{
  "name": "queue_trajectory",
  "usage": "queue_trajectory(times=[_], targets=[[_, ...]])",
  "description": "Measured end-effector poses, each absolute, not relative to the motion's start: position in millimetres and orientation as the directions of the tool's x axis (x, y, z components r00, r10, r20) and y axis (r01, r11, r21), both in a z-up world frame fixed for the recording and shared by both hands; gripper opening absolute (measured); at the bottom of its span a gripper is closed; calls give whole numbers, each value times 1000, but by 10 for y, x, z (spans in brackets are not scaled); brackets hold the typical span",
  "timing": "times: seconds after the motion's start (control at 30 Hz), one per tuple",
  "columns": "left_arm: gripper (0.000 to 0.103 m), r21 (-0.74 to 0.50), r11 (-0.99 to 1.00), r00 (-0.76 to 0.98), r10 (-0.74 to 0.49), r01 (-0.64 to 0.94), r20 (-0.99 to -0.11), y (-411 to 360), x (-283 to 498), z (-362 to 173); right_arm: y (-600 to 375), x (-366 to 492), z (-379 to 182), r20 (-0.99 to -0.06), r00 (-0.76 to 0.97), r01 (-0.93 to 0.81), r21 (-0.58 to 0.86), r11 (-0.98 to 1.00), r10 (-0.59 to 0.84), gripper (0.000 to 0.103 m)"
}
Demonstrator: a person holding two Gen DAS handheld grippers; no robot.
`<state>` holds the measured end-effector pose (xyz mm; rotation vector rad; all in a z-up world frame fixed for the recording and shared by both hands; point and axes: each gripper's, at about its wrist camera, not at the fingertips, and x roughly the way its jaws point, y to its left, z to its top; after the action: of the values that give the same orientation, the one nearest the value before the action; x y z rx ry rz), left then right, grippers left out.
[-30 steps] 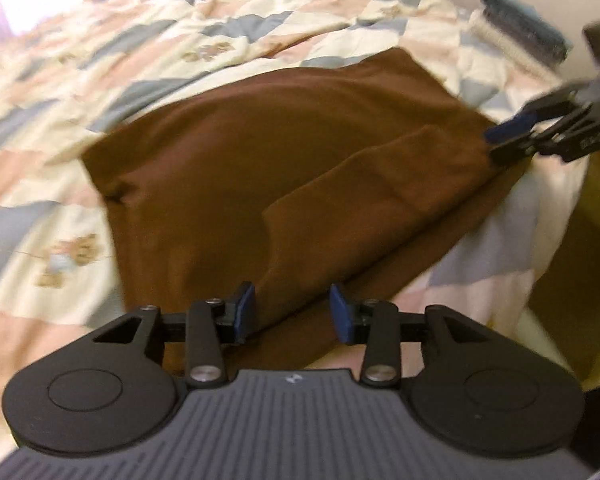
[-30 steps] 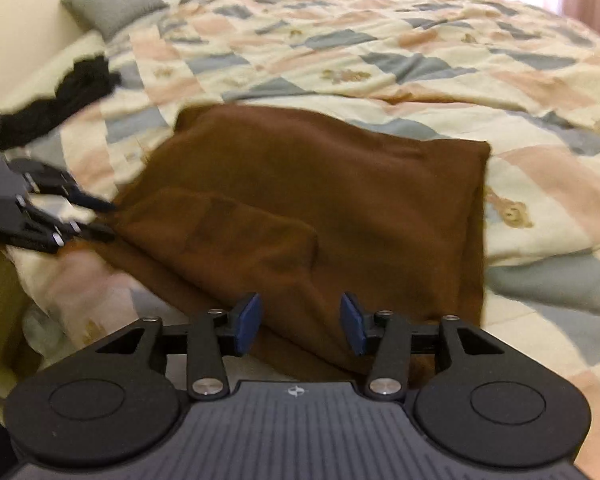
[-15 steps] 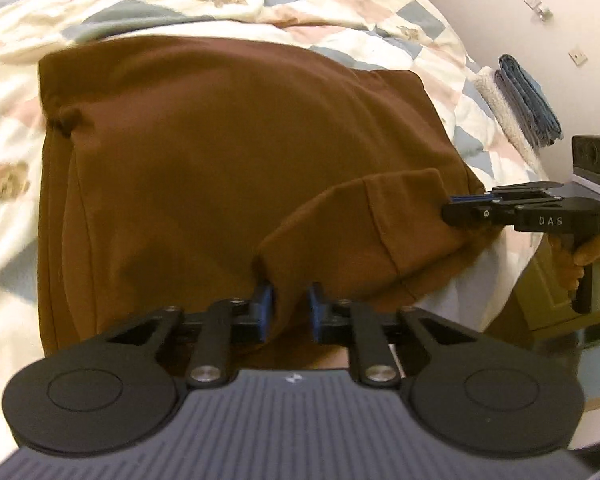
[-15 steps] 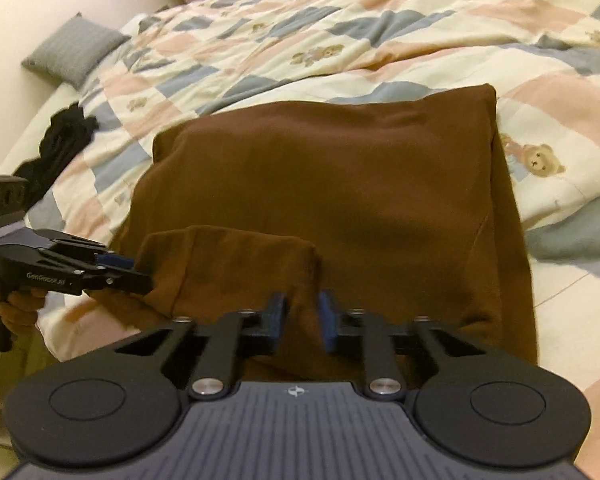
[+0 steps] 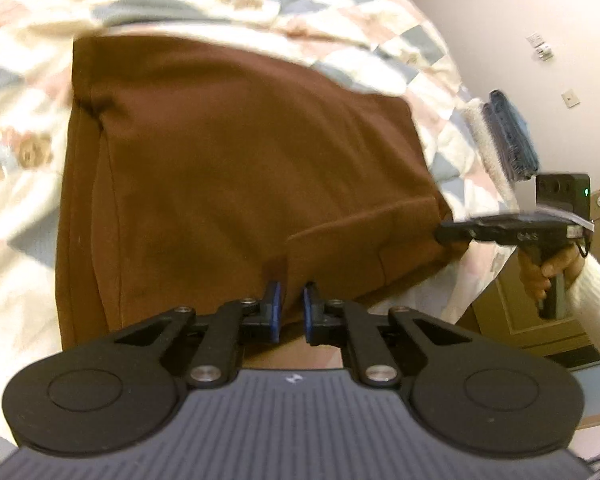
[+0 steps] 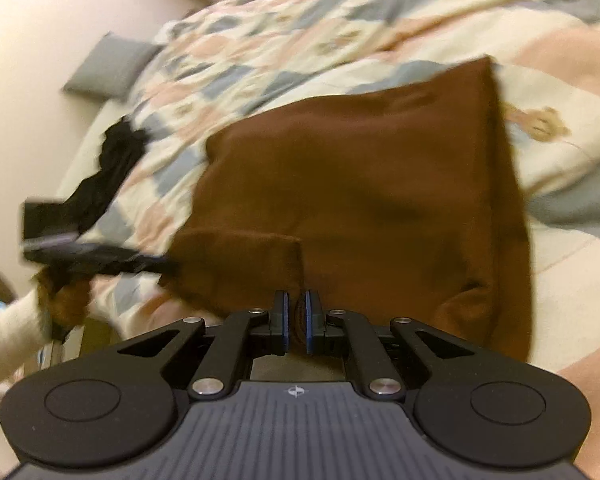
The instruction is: Fold clothes
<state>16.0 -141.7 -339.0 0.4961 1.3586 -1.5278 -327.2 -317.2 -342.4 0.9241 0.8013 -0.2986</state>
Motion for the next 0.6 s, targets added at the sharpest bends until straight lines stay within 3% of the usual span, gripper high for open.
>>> queue_trajectory(times=[0.1, 0.17, 0.23, 0.43, 0.53, 0.6], targets=[[11, -424, 157, -356, -335, 892, -872, -1442, 103, -3503, -3167, -2967, -3501, -793, 608, 579, 485, 655, 50, 15], [11, -406, 170, -334, -340, 898, -879, -1441, 93, -3473, -3097, -2854, -3479, -830, 558, 600, 409, 688, 7, 28], [11, -367, 156, -292, -363, 917, -885, -1433, 66, -3346, -2991, -2842, -3387, -847, 530, 614, 348, 708, -44, 33], [13, -332, 84, -256, -475, 939, -842, -1519, -122, -3091, -2731, -3105, -3135, -826, 513, 692, 238, 682, -233, 33], [15, -333, 89, -262, -445, 939, -856, -1649, -235, -3259, -2753, -3211, -3341, -880, 443, 720, 237, 652, -170, 27], [15, -348, 92, -273, -446, 933, -852, -1664, -273, -3313, -2734, -3272, -3297, -865, 478, 703, 274, 656, -152, 28]])
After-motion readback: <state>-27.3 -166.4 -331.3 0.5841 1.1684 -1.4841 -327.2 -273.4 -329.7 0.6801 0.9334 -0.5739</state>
